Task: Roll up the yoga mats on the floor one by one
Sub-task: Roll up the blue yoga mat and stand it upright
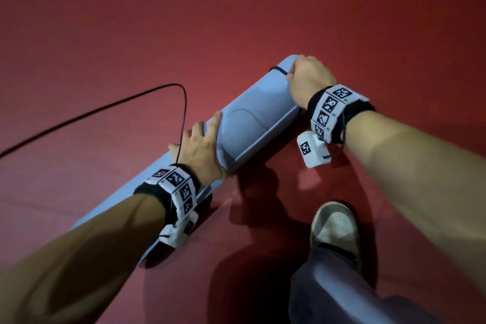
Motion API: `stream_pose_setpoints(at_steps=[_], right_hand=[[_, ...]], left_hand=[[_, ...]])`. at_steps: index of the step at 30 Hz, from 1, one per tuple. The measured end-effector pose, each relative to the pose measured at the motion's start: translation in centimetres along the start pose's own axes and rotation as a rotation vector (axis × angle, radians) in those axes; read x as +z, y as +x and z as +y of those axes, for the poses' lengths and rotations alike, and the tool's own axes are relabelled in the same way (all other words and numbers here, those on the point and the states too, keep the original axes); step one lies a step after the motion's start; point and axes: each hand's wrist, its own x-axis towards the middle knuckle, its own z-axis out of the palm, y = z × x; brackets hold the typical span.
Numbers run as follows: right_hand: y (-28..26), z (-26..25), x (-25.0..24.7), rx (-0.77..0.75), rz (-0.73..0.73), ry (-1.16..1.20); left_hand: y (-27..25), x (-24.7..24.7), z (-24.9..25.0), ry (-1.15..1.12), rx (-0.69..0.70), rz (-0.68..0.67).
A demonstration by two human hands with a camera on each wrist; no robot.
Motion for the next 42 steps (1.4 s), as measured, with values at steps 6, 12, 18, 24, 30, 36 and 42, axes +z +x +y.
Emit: stream_pose_setpoints(at_steps=[6, 12, 18, 24, 30, 36, 42], right_hand=[[-1.8, -3.2, -0.1, -0.135, -0.056, -0.114], [-5.0, -5.5, -0.4, -0.344, -0.176, -0.107], [-5.6, -2.6, -1.5, -0.242, -0.172, 0.284], [-6.3, 1.8, 1.9, -0.175, 0.052, 0.562], [-6.9, 6.8, 4.9, -0.059, 0.042, 0.486], [-5.2, 4.5, 6.2, -0.036, 0.156, 0.517], [-4.3, 4.0, 6.9, -0.099, 0.184, 0.325]], left_hand=[[0.1, 0.0, 0.9, -0.067, 0.017, 0.078], [3.5, -2.8, 4.7, -0.223, 0.065, 0.054], [7.6, -5.7, 6.0, -0.435, 0.118, -0.024], [7.6, -4.0, 6.5, -0.471, 0.134, -0.142], [7.7, -3.3, 5.1, -0.451, 0.091, -0.090], [6.0, -3.6, 2.8, -0.288, 0.035, -0.063], [4.6, -2.8, 2.5, -0.247, -0.018, -0.049]])
